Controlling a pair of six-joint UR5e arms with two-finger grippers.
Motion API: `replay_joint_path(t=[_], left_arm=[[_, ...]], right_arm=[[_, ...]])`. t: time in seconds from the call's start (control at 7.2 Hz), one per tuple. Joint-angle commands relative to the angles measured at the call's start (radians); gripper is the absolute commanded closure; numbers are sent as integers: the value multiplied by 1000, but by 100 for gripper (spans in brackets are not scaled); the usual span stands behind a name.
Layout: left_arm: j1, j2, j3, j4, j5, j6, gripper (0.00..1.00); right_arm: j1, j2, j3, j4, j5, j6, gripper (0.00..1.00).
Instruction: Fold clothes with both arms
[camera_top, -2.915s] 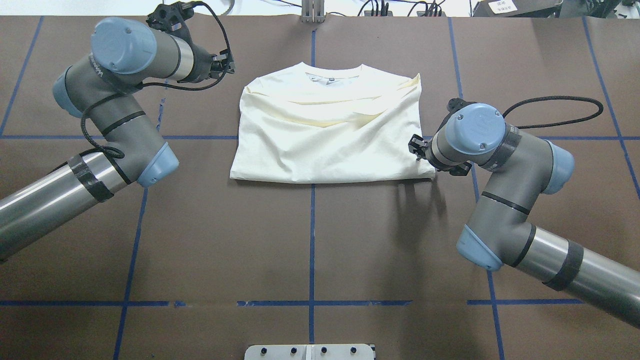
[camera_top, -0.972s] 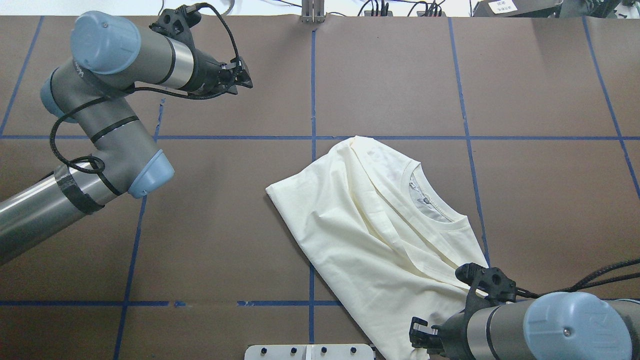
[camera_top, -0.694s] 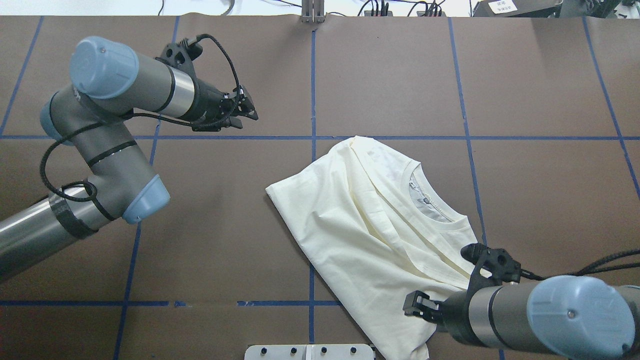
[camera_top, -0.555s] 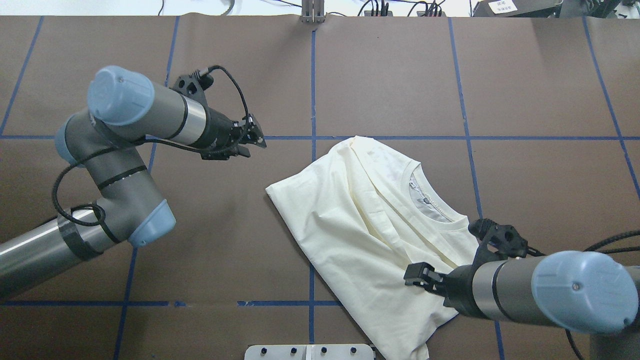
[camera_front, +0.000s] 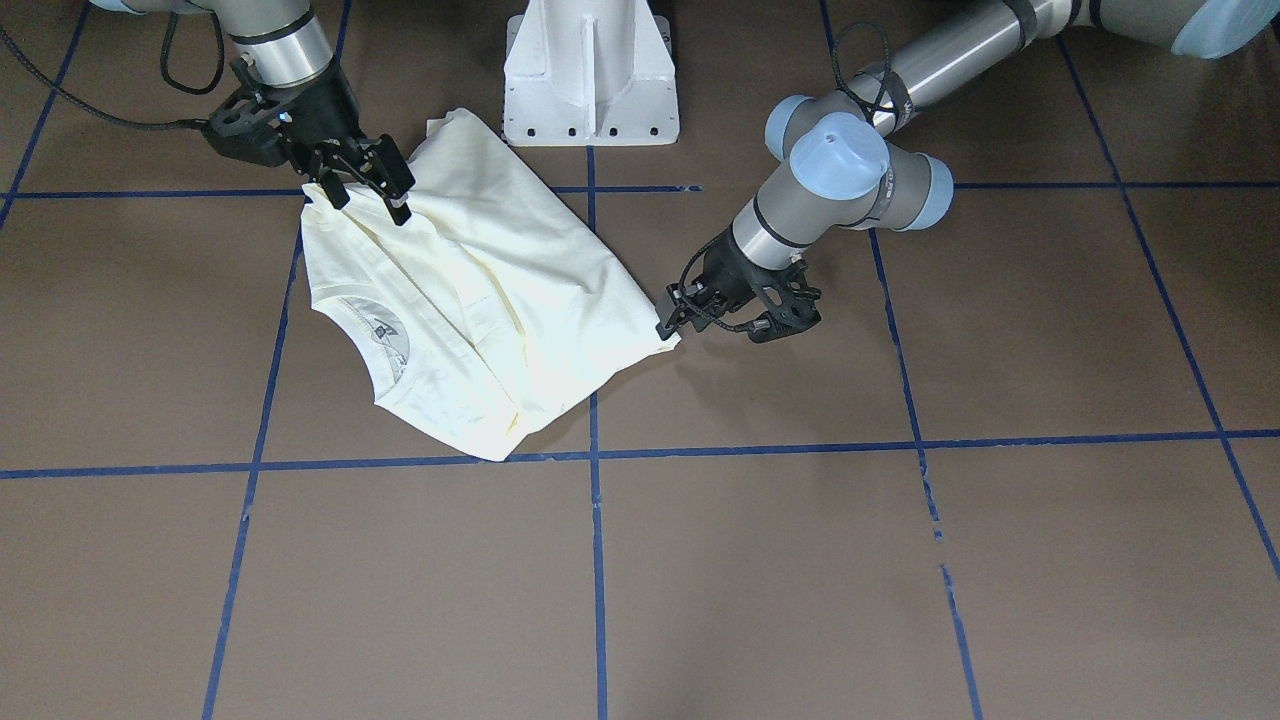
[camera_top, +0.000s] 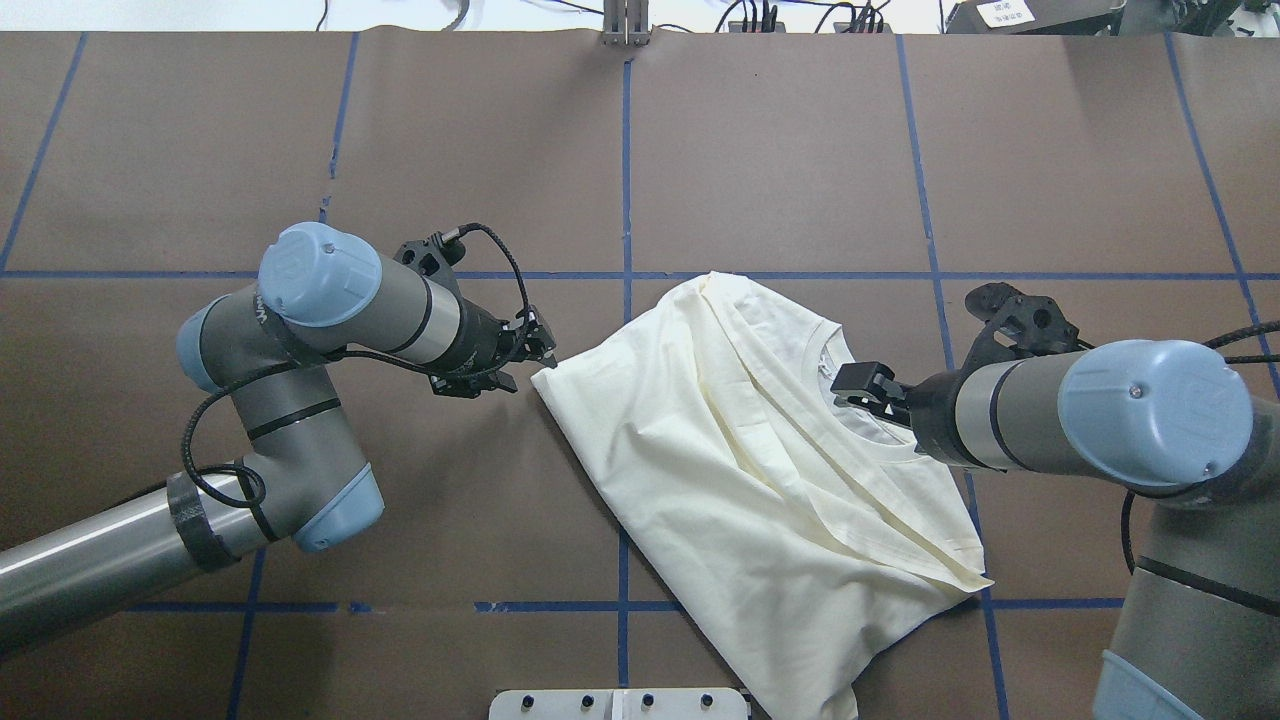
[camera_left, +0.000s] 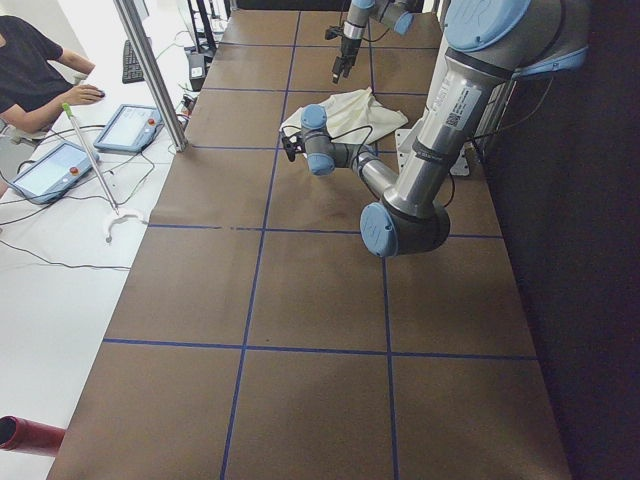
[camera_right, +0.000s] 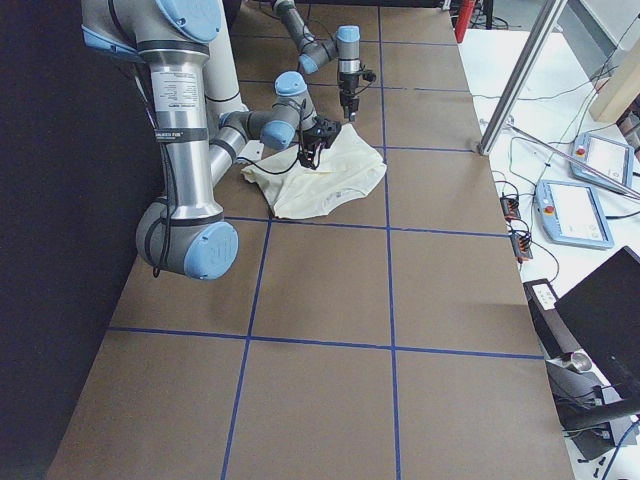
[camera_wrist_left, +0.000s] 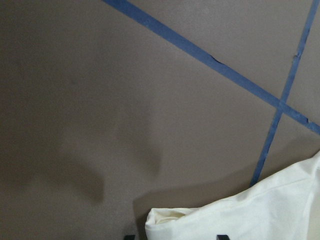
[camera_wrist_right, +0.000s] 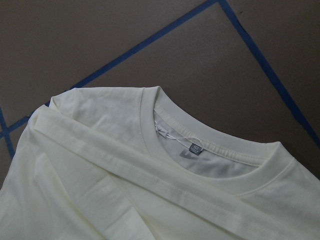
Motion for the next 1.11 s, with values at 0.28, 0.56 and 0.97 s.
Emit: replay_joint_path(t=[0.28, 0.56, 0.97], left_arm=[[14, -35, 58, 0, 17, 8, 45], [17, -37, 59, 0, 51, 10, 100], [5, -34, 53, 2, 57, 21, 100]], right_arm=[[16, 3, -10, 0, 0, -7, 0], [16, 3, -13, 0, 0, -7, 0], [14, 9, -19, 0, 0, -6, 0]])
